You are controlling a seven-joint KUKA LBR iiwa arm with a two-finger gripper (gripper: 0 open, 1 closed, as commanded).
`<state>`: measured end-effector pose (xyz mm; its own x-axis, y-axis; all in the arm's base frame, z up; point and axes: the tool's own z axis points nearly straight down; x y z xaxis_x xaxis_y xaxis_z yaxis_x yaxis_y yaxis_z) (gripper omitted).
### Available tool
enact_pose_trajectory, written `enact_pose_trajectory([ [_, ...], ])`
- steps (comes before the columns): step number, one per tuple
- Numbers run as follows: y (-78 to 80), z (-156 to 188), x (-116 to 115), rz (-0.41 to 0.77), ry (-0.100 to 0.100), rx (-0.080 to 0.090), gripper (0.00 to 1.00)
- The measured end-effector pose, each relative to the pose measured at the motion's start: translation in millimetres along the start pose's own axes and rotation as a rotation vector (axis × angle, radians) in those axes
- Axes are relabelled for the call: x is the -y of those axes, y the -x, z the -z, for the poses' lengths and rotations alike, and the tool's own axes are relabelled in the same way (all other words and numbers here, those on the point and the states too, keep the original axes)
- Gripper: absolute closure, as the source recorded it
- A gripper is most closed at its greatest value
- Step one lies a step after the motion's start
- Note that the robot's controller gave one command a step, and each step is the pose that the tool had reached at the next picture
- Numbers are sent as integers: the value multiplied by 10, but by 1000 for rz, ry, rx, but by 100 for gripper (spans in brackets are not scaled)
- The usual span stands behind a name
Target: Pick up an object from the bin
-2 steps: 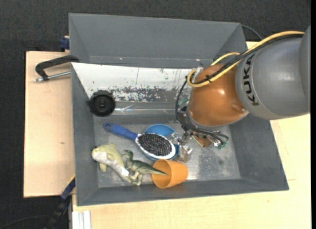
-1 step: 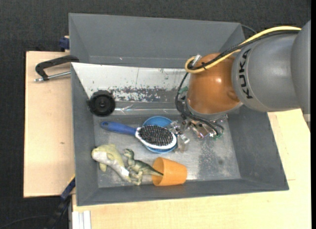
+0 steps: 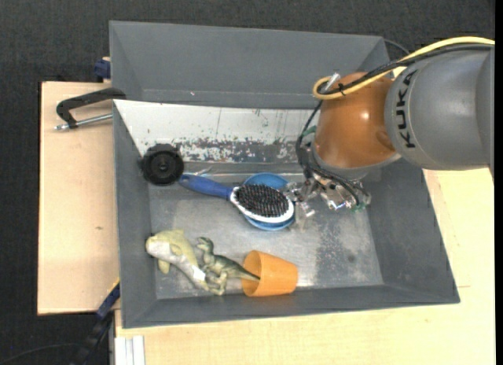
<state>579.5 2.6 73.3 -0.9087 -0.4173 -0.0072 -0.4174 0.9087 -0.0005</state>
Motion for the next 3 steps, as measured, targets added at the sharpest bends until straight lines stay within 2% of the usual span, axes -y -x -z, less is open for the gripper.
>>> enact_pose_trajectory([
  [1, 85, 916, -32, -18, -3, 6, 100],
  [2, 149, 814, -211, 85, 1, -4, 100],
  [3, 62, 2397, -302, 61, -5, 9, 100],
])
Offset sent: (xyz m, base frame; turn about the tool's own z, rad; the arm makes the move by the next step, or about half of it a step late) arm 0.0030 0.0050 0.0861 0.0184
